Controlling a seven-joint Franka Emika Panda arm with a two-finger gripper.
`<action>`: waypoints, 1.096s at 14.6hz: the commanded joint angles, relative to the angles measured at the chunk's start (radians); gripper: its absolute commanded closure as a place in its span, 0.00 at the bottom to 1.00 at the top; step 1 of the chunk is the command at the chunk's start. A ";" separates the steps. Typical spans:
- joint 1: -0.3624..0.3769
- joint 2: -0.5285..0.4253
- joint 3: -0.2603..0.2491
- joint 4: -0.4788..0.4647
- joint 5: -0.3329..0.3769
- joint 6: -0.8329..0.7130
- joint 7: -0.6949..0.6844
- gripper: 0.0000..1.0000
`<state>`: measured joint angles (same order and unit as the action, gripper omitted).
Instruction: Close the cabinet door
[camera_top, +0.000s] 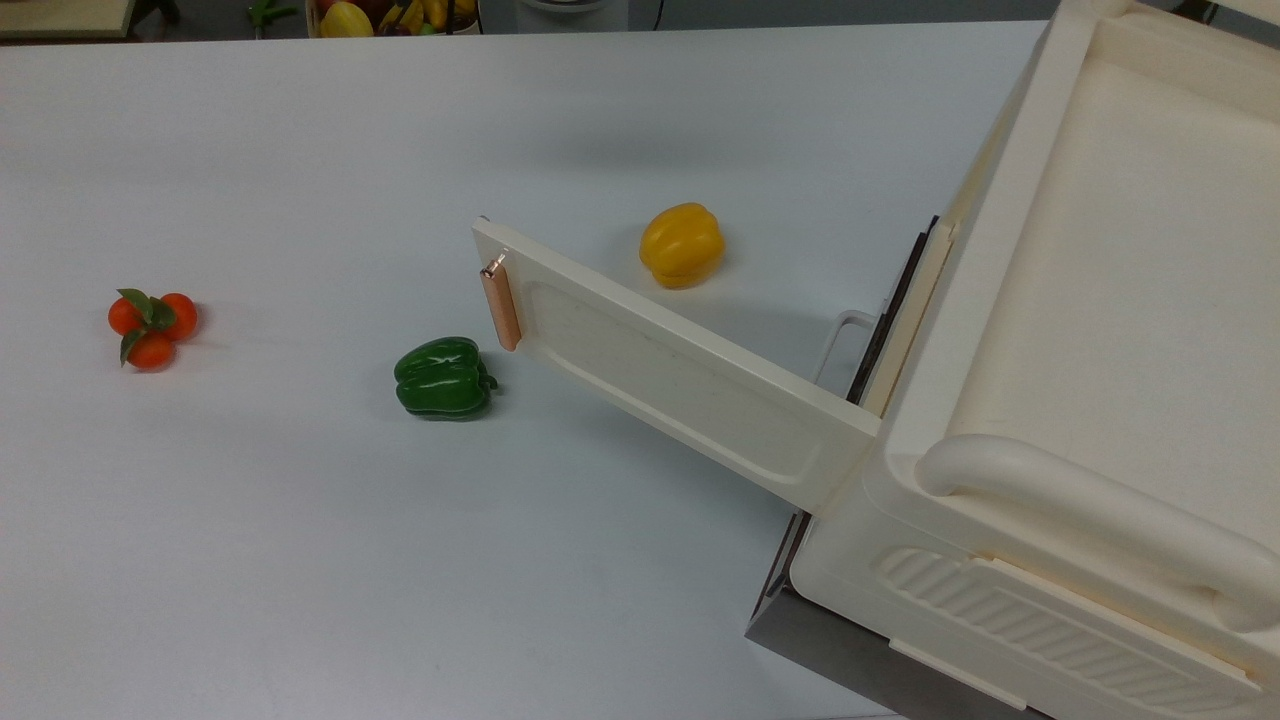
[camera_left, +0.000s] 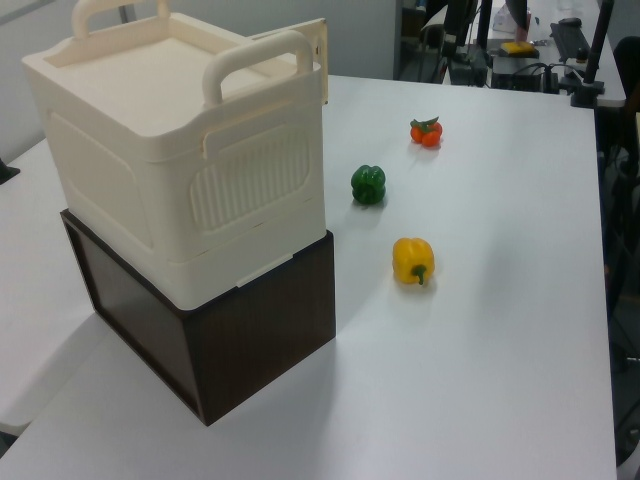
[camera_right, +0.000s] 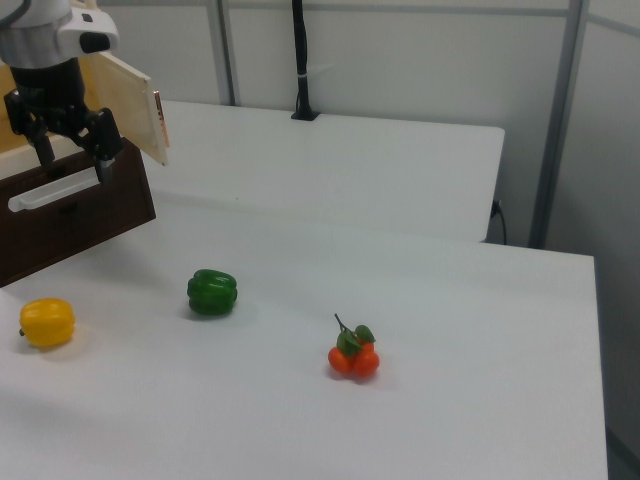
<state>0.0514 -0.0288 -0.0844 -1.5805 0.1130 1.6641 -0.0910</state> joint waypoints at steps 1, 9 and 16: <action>0.007 -0.020 -0.015 -0.021 -0.013 0.023 -0.019 0.00; 0.001 -0.019 -0.015 -0.021 -0.004 0.025 -0.042 0.44; -0.010 -0.016 -0.015 -0.021 0.036 0.025 -0.078 1.00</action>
<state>0.0435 -0.0300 -0.0904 -1.5804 0.1201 1.6644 -0.1482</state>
